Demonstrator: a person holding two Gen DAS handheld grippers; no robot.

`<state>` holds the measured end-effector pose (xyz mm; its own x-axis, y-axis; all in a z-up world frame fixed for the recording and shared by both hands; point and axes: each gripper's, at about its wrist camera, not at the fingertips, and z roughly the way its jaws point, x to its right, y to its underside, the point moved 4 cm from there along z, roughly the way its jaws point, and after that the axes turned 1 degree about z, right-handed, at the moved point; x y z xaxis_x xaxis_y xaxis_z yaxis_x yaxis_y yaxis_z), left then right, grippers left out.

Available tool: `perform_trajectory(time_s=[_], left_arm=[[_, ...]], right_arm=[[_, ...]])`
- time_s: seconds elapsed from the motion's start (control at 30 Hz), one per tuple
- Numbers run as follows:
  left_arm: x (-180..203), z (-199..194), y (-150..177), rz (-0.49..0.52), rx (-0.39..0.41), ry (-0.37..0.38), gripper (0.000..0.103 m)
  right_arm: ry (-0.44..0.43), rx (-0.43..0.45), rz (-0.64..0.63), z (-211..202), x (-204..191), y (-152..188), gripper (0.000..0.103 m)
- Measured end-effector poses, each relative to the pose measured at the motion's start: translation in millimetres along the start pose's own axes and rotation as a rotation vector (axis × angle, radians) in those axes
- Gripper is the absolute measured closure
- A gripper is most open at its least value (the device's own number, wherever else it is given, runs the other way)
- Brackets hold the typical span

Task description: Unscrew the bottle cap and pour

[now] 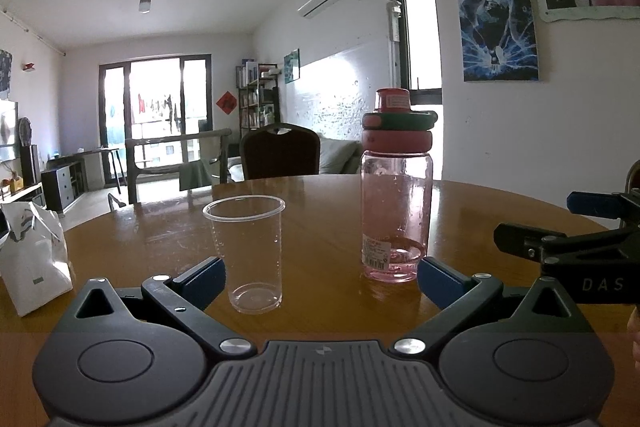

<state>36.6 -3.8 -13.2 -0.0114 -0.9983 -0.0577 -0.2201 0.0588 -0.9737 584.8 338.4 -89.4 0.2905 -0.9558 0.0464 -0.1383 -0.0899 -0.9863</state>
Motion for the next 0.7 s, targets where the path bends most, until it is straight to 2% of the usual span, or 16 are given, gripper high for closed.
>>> perform_trajectory(time_s=[0.7], left_arm=[[-3.7, -0.9, -4.2, 0.007, -0.004, 0.001, 0.001]], right_arm=[[-0.001, -0.003, -0.001, -3.5, 0.4, 1.8, 0.000]])
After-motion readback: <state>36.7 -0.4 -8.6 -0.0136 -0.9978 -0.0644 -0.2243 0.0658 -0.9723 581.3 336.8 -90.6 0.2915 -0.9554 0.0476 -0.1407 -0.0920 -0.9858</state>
